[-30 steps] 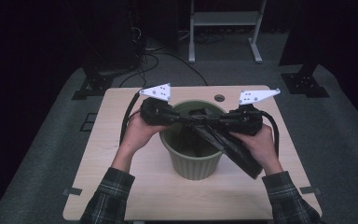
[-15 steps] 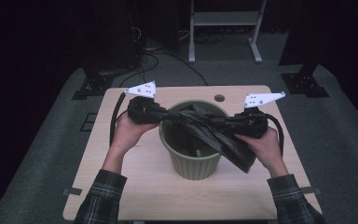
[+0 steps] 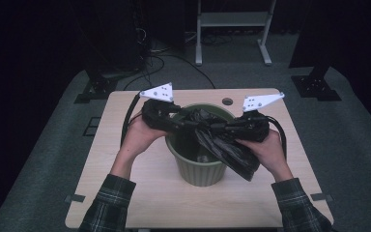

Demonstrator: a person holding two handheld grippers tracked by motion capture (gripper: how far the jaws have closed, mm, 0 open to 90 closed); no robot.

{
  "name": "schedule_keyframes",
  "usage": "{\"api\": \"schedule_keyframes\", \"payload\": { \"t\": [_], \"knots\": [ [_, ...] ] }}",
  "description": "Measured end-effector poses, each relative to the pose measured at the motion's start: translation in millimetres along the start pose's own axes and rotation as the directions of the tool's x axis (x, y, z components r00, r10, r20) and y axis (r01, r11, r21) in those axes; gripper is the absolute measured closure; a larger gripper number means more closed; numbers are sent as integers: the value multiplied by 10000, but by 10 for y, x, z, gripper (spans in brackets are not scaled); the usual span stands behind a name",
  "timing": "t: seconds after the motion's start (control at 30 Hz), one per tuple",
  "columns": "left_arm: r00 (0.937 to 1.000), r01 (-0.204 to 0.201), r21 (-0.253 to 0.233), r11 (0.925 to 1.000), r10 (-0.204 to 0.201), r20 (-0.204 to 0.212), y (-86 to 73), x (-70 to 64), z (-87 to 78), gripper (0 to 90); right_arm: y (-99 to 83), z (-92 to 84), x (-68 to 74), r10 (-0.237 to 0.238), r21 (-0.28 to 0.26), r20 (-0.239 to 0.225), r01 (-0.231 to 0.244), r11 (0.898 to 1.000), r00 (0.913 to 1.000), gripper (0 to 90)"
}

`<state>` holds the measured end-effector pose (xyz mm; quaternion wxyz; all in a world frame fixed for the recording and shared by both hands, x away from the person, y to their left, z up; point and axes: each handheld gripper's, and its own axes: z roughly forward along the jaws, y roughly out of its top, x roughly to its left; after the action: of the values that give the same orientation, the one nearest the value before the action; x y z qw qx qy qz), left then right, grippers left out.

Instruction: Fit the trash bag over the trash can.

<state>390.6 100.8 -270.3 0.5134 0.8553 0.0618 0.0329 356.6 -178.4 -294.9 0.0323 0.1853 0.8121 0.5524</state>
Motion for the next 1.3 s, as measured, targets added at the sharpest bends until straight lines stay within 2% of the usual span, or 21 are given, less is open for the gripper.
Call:
{"api": "schedule_keyframes", "payload": {
  "t": [0.07,0.17,0.2,0.23,0.3,0.43,0.57,0.8,0.9,1.1,1.17,1.2,1.23,1.3],
  "knots": [
    [9997,15,121,9999,-18,234,-4,-5,41,521,16,28,11,-53,71,30,52,10000,10000,900],
    [9986,-97,184,9998,88,519,-16,-10,63,787,22,51,17,-53,11,45,53,10000,10000,900],
    [9986,-49,269,9996,35,522,-23,-7,64,844,21,49,14,-42,-1,51,42,10000,10000,899],
    [9992,89,335,9994,-101,375,-33,-3,63,859,15,45,11,-36,-60,50,37,10000,10000,874],
    [9995,286,341,9990,-291,140,-68,24,28,871,-1,17,-1,3,-96,116,-2,10000,9999,805],
    [9976,664,34,9978,-663,-204,-153,78,-108,872,-68,-119,-44,163,-223,362,-155,9996,9992,746],
    [9945,887,-239,9958,-898,-540,-212,107,-230,872,-159,-275,-71,374,-452,325,-359,9983,9988,671],
    [9854,1342,-175,9908,-1353,-1034,-284,164,-274,872,-292,-444,26,326,-730,389,-297,9969,9987,568],
    [9822,1526,-180,9881,-1537,-1076,-301,188,-251,872,-339,-486,67,232,-658,570,-194,9976,9981,545],
    [9813,1629,-169,9865,-1638,-1009,-322,195,-253,872,-439,-591,52,329,-661,896,-270,9974,9954,471],
    [9822,1627,-134,9866,-1632,-928,-326,191,-239,871,-458,-570,43,281,-497,969,-234,9985,9949,483],
    [9824,1647,-130,9863,-1652,-876,-327,187,-229,871,-467,-547,41,251,-419,995,-210,9989,9947,518],
    [9827,1636,-104,9865,-1638,-860,-327,184,-221,872,-474,-519,40,257,-334,921,-227,9992,9954,564],
    [9841,1596,-26,9872,-1593,-788,-328,176,-208,871,-483,-467,43,125,-145,930,-112,9998,9956,734]
  ]
}}
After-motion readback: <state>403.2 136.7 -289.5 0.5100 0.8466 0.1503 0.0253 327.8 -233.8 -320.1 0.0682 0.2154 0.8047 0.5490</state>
